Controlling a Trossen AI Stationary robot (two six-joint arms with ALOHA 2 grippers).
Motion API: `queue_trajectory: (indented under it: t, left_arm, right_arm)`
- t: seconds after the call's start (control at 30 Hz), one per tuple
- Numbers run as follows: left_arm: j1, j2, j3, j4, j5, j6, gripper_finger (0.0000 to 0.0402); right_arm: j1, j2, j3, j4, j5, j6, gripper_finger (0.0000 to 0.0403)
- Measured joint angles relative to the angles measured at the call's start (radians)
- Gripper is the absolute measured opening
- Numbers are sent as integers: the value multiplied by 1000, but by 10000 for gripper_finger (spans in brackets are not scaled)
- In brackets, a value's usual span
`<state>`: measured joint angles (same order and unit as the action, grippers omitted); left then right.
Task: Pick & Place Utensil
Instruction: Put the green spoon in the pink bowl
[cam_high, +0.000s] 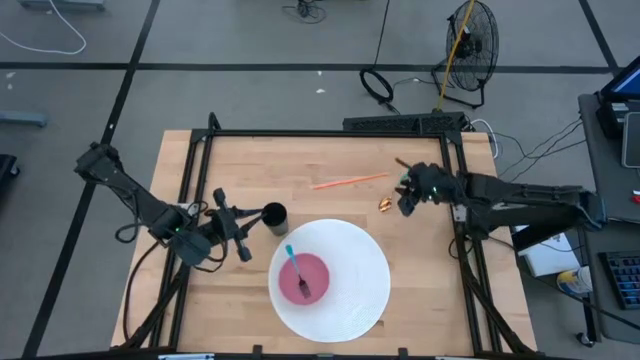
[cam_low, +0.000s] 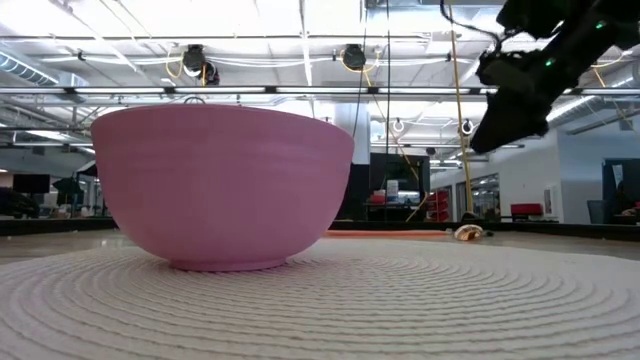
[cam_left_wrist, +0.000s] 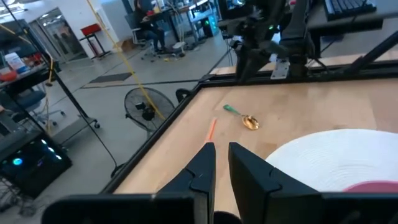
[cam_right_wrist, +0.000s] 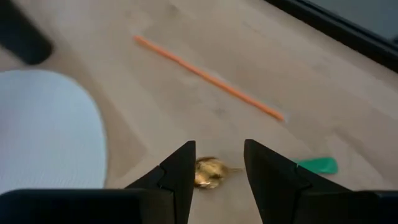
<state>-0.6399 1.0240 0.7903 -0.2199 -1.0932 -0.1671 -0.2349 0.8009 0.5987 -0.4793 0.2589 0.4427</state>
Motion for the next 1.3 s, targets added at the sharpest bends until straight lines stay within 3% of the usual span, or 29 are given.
queue_trajectory:
  t: [0.27,0.47,0.83,1.3]
  left_arm:
    - [-17,-5,-52,71,-8,7,49]
    - [-17,-5,-53,70,-9,-1,49]
    - [-17,-3,-53,58,-52,61,49]
    - [-18,-3,-53,30,-24,53,49]
  right_arm:
    - [-273,222,22,-30,-240,48,130]
    - [-407,402,82,-35,-260,176,130]
    - [-433,527,104,-74,-249,279,130]
    - [-430,671,110,26,-231,340,130]
